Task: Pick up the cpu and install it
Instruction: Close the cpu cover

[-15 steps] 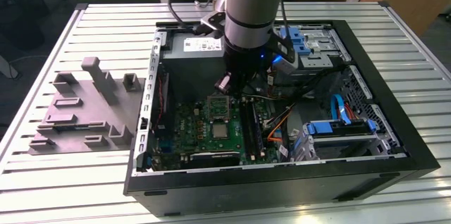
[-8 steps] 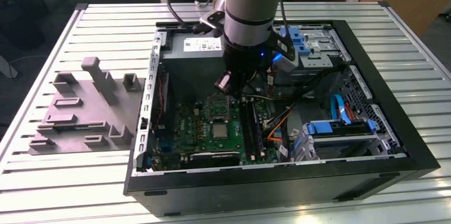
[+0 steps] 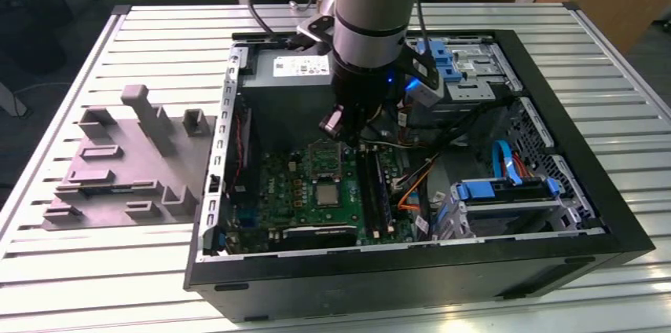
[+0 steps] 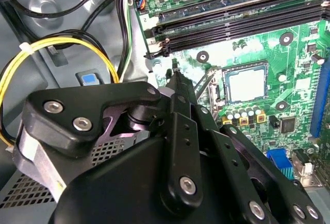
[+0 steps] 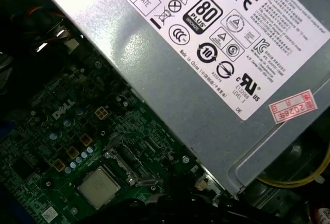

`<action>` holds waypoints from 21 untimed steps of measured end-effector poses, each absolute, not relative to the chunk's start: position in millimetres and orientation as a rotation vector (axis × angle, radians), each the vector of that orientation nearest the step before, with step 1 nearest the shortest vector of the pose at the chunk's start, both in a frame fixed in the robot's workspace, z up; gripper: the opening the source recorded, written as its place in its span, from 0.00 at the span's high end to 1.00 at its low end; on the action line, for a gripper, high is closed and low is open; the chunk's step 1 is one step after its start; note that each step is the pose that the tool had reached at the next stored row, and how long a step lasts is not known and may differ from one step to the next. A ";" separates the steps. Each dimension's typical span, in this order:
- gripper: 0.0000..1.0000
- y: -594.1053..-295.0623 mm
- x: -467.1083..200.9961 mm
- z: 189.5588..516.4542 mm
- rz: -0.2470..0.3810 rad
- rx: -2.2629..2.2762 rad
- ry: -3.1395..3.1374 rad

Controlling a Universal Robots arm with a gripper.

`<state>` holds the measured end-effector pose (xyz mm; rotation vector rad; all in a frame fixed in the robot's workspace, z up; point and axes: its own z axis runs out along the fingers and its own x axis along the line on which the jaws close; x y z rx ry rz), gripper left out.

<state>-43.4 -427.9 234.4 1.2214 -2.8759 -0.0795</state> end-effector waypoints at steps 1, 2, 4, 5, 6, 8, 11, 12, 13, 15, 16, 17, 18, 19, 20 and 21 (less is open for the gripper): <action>0.89 -427.8 -43.5 234.4 -0.079 1.221 -2.876; 0.89 -427.4 -43.7 234.4 -0.079 1.221 -2.876; 0.89 -426.4 -44.2 234.4 -0.079 1.229 -2.872; 0.89 -426.1 -44.2 234.4 -0.079 1.243 -2.866; 0.89 -426.0 -44.2 234.3 -0.079 1.261 -2.858; 0.89 -425.9 -44.3 234.4 -0.079 1.303 -2.838; 0.89 -425.8 -44.3 234.4 -0.078 1.372 -2.804; 0.89 -425.8 -44.4 234.4 -0.078 1.395 -2.792; 0.89 -425.8 -44.3 234.4 -0.077 1.416 -2.781; 0.89 -425.8 -44.4 234.4 -0.077 1.446 -2.765; 0.89 -425.8 -44.6 234.4 -0.077 1.459 -2.758; 0.89 -425.7 -44.9 234.4 -0.077 1.469 -2.753; 0.89 -425.6 -45.1 234.4 -0.077 1.473 -2.751; 0.89 -425.6 -45.2 234.4 -0.077 1.474 -2.750; 0.89 -425.5 -45.5 234.4 -0.079 1.474 -2.750; 0.89 -425.4 -45.8 234.4 -0.080 1.475 -2.751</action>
